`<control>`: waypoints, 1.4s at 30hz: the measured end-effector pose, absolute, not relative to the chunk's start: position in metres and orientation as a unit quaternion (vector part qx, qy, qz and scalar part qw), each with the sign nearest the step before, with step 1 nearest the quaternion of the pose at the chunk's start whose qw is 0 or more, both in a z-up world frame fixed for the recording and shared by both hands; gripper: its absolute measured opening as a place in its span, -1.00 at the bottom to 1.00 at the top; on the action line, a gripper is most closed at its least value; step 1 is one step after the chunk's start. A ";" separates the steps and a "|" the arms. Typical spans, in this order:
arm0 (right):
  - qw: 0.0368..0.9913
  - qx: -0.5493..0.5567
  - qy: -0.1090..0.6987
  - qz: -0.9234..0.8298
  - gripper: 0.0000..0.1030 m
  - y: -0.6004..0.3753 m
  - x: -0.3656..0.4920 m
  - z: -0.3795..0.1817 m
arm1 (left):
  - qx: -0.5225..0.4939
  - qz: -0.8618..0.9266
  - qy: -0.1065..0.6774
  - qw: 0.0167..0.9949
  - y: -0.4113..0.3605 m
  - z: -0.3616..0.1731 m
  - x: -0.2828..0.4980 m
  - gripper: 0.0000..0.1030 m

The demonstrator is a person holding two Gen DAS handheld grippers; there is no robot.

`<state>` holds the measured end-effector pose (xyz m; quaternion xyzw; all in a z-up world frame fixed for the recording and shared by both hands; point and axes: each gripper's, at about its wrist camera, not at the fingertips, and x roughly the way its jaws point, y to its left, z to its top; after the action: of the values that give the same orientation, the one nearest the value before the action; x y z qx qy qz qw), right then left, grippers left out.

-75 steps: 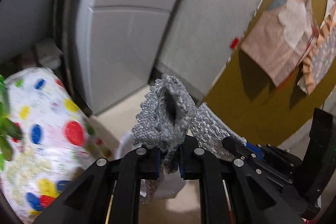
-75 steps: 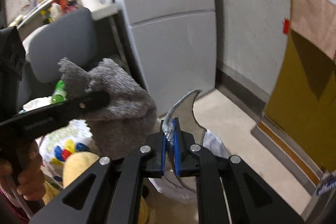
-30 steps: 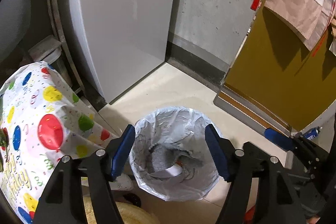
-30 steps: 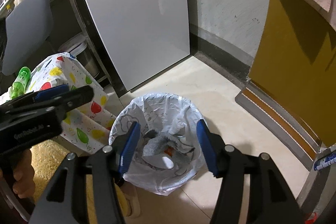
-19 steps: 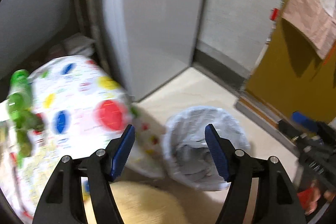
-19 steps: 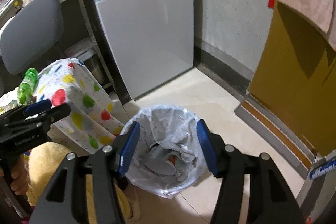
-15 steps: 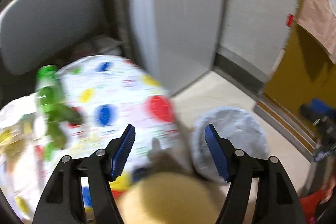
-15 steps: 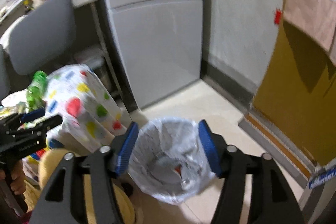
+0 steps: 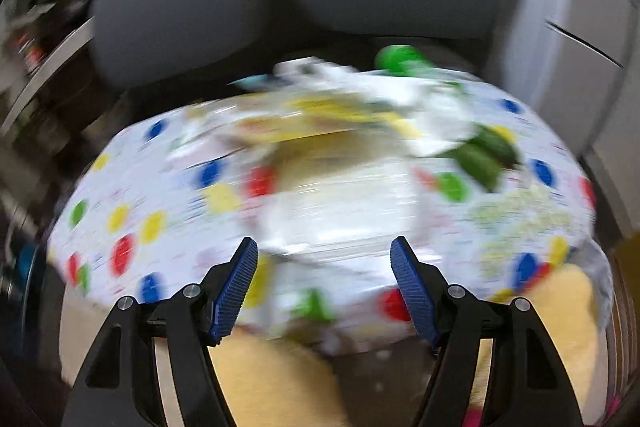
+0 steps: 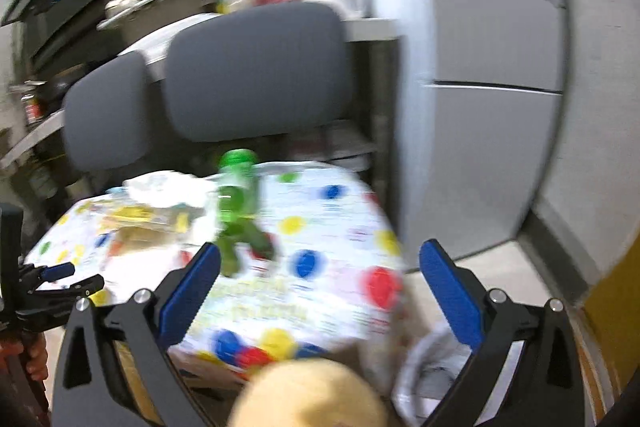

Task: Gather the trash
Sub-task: 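Return both tools over the table toward the remaining wrappers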

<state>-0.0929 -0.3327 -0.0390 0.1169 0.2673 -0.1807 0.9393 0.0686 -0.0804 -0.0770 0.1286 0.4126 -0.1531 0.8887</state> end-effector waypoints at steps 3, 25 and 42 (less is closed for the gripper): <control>0.938 0.133 0.293 -0.127 0.89 -0.316 -0.049 -0.050 | 0.112 -0.118 0.414 0.895 -0.048 -0.073 0.081 0.35; 0.904 0.055 0.423 -0.035 0.01 -0.321 0.064 -0.113 | 0.100 -0.117 0.443 0.883 -0.060 -0.098 0.104 0.35; 0.922 -0.007 0.383 0.050 0.11 -0.225 0.116 -0.080 | 0.031 -0.083 0.414 0.906 0.002 -0.059 0.148 0.35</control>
<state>0.1156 -0.2253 -0.0803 -0.0068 0.3834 0.0497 0.9222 0.1478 0.0024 -0.0592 0.0309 0.4138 -0.0829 0.9061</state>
